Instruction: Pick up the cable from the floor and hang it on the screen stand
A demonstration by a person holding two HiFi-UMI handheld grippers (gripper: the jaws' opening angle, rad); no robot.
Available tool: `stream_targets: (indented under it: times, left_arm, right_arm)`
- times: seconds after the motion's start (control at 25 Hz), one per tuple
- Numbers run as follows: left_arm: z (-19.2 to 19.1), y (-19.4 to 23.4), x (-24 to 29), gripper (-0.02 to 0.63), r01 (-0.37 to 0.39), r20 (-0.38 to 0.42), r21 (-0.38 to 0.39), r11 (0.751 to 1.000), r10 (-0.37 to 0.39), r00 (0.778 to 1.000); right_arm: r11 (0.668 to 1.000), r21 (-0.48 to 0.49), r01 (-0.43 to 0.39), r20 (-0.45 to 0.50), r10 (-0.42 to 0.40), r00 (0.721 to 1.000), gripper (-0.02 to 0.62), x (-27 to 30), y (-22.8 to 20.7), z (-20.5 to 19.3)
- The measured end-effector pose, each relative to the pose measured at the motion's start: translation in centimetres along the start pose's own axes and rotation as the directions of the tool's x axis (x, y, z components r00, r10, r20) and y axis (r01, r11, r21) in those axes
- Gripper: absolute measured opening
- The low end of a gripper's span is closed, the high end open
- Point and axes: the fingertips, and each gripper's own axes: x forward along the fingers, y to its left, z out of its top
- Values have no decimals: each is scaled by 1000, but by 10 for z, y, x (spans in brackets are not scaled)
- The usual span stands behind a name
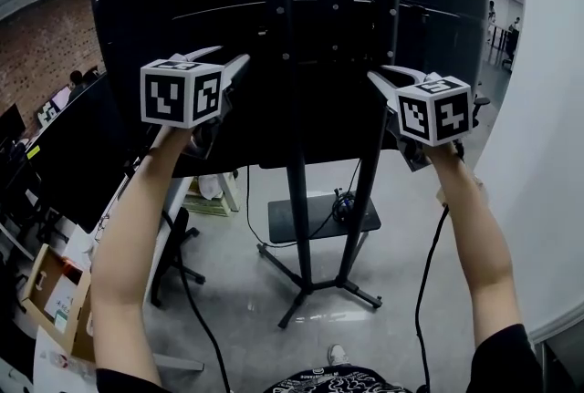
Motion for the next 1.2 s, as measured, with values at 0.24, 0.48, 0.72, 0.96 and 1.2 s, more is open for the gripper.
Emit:
stream_targets:
  times: [0.24, 0.48, 0.72, 0.96, 1.2]
  left_arm:
    - [-31, -33, -20, 198, 54, 39, -52, 997, -52, 998]
    - [-66, -73, -42, 196, 112, 55, -94, 989, -107, 993]
    - [-96, -117, -69, 185, 155, 77, -133, 979, -146, 986]
    - [-123, -150, -94, 133, 158, 103, -209, 965, -139, 985]
    - [-149, -179, -105, 0, 144, 92, -258, 956, -124, 988]
  right_arm:
    - [999, 54, -2, 35, 0, 999, 67, -17, 43, -17]
    - [997, 78, 6, 55, -10, 998, 50, -38, 86, -34]
    - [995, 101, 23, 68, -30, 997, 15, -58, 127, -56]
    - [986, 163, 33, 63, -44, 997, 6, -76, 161, -86]
    - [981, 192, 40, 66, -54, 996, 6, -86, 183, -103]
